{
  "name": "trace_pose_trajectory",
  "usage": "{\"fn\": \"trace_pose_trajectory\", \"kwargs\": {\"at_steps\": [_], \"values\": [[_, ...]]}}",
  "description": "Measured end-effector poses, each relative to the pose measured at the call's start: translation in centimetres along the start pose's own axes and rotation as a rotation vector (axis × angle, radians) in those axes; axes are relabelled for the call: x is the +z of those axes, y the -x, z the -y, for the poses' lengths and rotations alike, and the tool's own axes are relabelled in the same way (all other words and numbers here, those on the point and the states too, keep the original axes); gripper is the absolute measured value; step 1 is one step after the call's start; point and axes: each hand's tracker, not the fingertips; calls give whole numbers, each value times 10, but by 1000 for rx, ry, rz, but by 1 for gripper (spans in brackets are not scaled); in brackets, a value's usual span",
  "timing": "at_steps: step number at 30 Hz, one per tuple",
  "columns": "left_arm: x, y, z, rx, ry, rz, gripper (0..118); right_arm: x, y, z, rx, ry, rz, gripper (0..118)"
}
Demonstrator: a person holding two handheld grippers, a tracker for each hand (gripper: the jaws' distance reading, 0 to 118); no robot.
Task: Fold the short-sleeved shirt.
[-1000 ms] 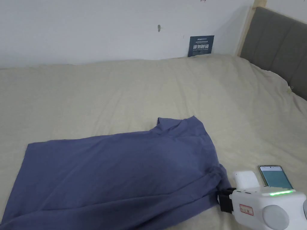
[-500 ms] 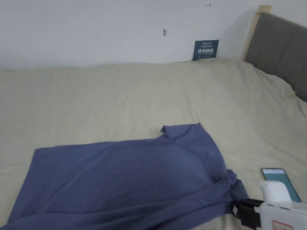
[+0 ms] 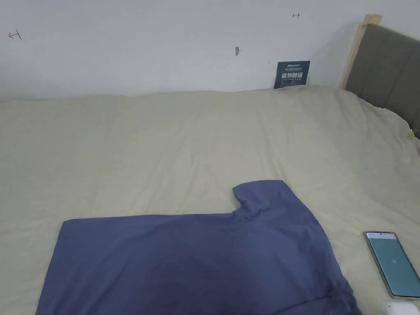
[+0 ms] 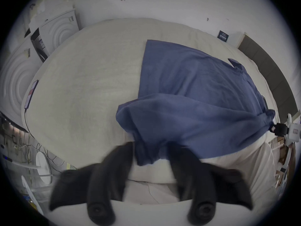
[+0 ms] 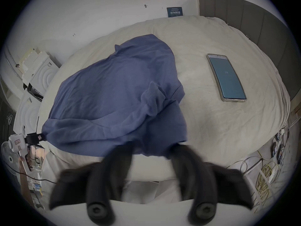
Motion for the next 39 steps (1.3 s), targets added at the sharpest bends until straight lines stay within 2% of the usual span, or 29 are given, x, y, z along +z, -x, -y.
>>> {"fn": "trace_pose_trajectory", "kwargs": {"at_steps": [1,2,6,8,9,10,11,12,13,15,17,18,23,28,34,36,37,38,39], "values": [[3,2,-1,13,-10,13,87,1,-2,0,-1,2,-2,97],[8,5,-3,28,-31,34,99,7,-2,0,-6,-12,8,110],[35,7,-18,52,-103,33,100,44,-6,-6,-49,-123,-11,111],[50,1,-29,44,-144,17,93,61,-5,-15,-52,-148,-42,111],[58,-3,-34,30,-192,20,81,68,-3,-22,-51,-154,-56,111],[63,-7,-38,14,-221,16,56,73,2,-29,-34,-157,-55,110],[69,-15,-42,-2,-245,1,35,77,6,-35,-3,-176,-62,108],[72,-20,-47,-29,-265,-10,22,81,14,-43,37,-200,-60,101],[72,-24,-51,-55,-281,-2,15,83,20,-50,64,-210,-56,82],[67,-35,-60,-100,-283,36,1,81,30,-65,75,-231,-38,34],[58,-44,-70,-111,-274,28,0,71,35,-79,76,-246,-34,23],[54,-47,-75,-124,-268,32,0,67,37,-86,75,-241,-43,14],[38,-65,-100,-140,-272,83,0,39,51,-123,111,-252,-29,4],[21,-71,-123,-134,-270,116,0,-1,43,-174,108,-225,-21,4],[-2,-68,-135,-99,-248,134,0,-71,18,-249,44,-150,1,4],[-5,-73,-138,-88,-229,137,0,-97,10,-272,28,-110,22,7],[-9,-73,-138,-88,-223,137,0,-107,7,-279,24,-86,34,20],[-14,-72,-138,-86,-210,130,0,-120,5,-286,36,-56,76,41],[-17,-72,-139,-83,-198,125,0,-131,1,-291,47,-32,95,68]]}}
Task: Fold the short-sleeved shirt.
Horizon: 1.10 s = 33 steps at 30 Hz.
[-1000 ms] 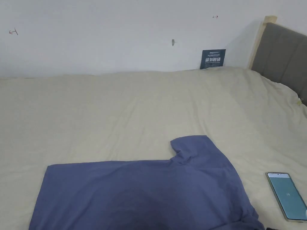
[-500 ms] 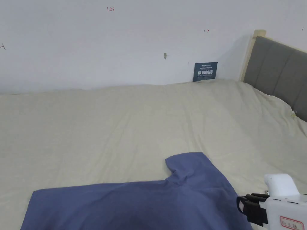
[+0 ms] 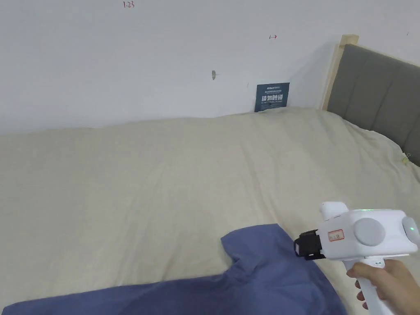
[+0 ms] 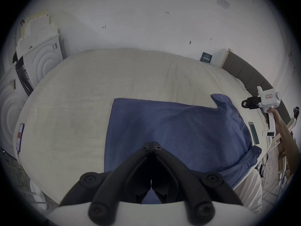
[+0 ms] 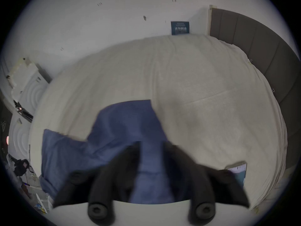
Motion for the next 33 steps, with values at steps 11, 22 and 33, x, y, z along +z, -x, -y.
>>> {"fn": "trace_pose_trajectory", "kwargs": {"at_steps": [11,22,33], "values": [[-21,13,8,52,62,-11,0,-71,-2,4,-27,145,61,104],[-23,15,9,50,80,-27,0,-42,24,4,93,104,90,9],[-93,47,-65,-6,78,-9,108,-7,28,-1,91,45,31,7]]}}
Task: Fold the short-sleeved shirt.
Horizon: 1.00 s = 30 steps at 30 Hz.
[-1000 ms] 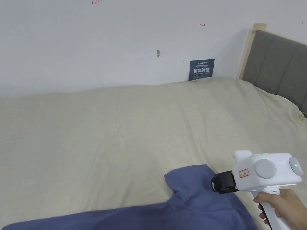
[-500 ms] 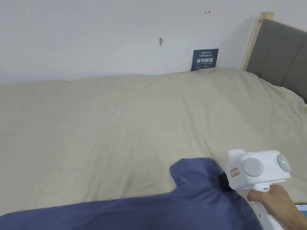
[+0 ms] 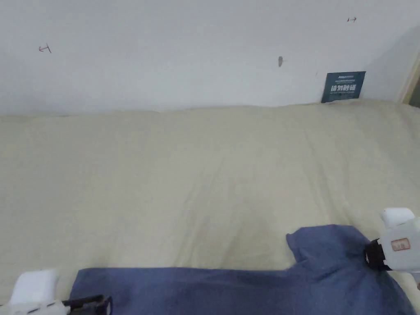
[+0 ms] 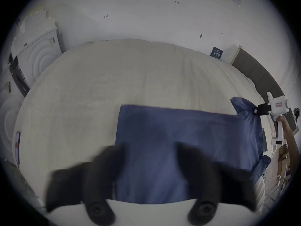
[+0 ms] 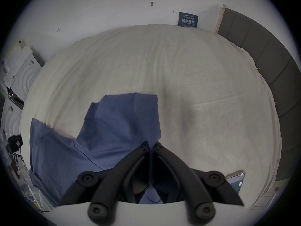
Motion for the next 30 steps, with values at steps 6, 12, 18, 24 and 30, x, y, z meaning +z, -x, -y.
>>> {"fn": "trace_pose_trajectory", "kwargs": {"at_steps": [6,12,18,24,30], "values": [[-62,14,-41,-8,40,-72,112,10,3,3,6,-20,-5,7],[-115,28,-45,49,133,-118,112,12,6,3,17,-18,-14,7],[-125,24,-38,26,139,-127,113,11,7,3,25,-18,-12,7],[-105,22,-42,-47,112,-116,63,12,11,5,25,-17,-23,7],[-102,15,-44,-69,125,-111,3,20,15,6,16,-25,-46,7]]}}
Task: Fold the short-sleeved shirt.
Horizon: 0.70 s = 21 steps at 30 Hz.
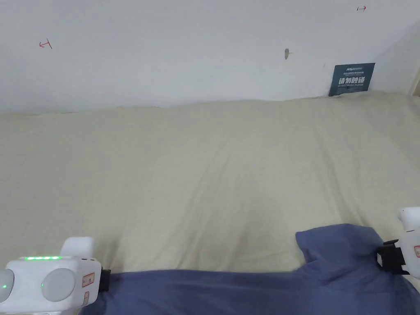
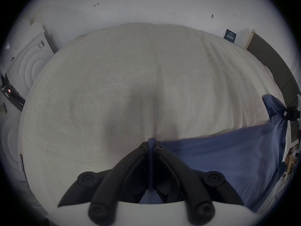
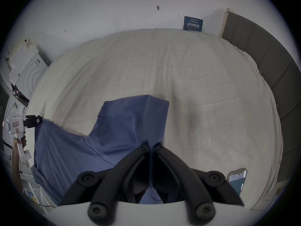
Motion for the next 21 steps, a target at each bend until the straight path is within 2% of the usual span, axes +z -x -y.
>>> {"fn": "trace_pose_trajectory", "kwargs": {"at_steps": [6,13,21], "values": [[29,13,-1,85,-36,76,3,26,-3,-6,-15,-40,-30,7],[103,10,15,21,-140,85,3,80,0,5,8,-109,-51,7],[204,19,79,16,-238,72,3,163,-4,66,17,-162,-85,7]]}}
